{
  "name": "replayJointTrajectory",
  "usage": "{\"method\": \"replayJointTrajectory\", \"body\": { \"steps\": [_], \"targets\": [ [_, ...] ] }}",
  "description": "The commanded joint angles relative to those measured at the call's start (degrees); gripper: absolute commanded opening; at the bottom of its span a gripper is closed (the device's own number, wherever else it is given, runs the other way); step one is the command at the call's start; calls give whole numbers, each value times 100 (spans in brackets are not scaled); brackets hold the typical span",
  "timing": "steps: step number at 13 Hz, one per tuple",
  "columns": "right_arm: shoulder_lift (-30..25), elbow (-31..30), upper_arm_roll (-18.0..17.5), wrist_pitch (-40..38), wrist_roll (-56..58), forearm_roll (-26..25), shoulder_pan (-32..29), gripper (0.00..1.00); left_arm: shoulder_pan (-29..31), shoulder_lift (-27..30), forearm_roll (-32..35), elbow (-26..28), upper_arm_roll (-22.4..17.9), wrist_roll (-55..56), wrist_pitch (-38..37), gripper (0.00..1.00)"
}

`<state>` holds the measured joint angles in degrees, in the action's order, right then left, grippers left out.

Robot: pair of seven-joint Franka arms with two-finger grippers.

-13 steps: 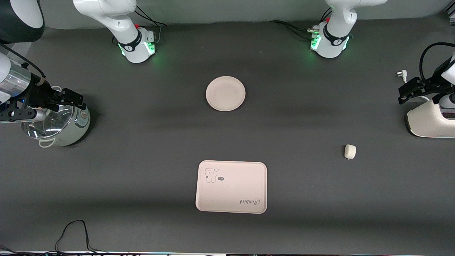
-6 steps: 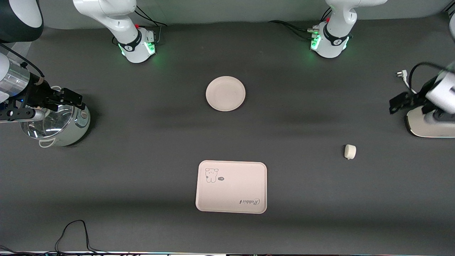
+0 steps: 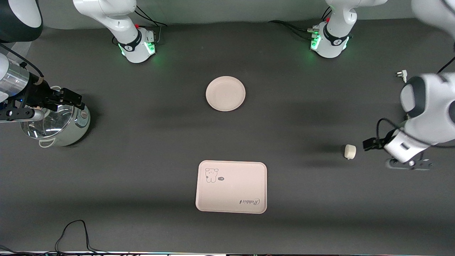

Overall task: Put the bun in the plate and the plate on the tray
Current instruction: 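Close the left gripper on the white bun and lift it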

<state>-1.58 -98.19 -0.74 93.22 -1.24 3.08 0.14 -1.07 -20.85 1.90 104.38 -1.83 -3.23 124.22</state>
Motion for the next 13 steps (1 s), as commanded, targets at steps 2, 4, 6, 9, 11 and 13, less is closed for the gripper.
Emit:
{"method": "replayJointTrajectory", "body": {
  "steps": [2,4,6,9,11,13],
  "targets": [
    [-18,10,12,-120,53,-71,-58,100,11,-524,65,722,8,-81,1355,100],
    [44,89,12,-251,53,-71,-75,100,-7,-813,65,952,8,-81,1840,100],
    [96,125,47,-330,53,-71,-75,100,-16,-850,65,1005,8,-125,1772,100],
    [464,247,47,-409,62,-62,-49,100,-33,-859,65,1049,16,-178,1754,60],
    [824,475,30,-550,62,-53,-5,100,-51,-850,4,1049,16,-126,1606,31],
    [1176,538,-31,-516,88,-27,30,100,-59,-833,3,1041,25,-99,1579,26]
  ]
}}
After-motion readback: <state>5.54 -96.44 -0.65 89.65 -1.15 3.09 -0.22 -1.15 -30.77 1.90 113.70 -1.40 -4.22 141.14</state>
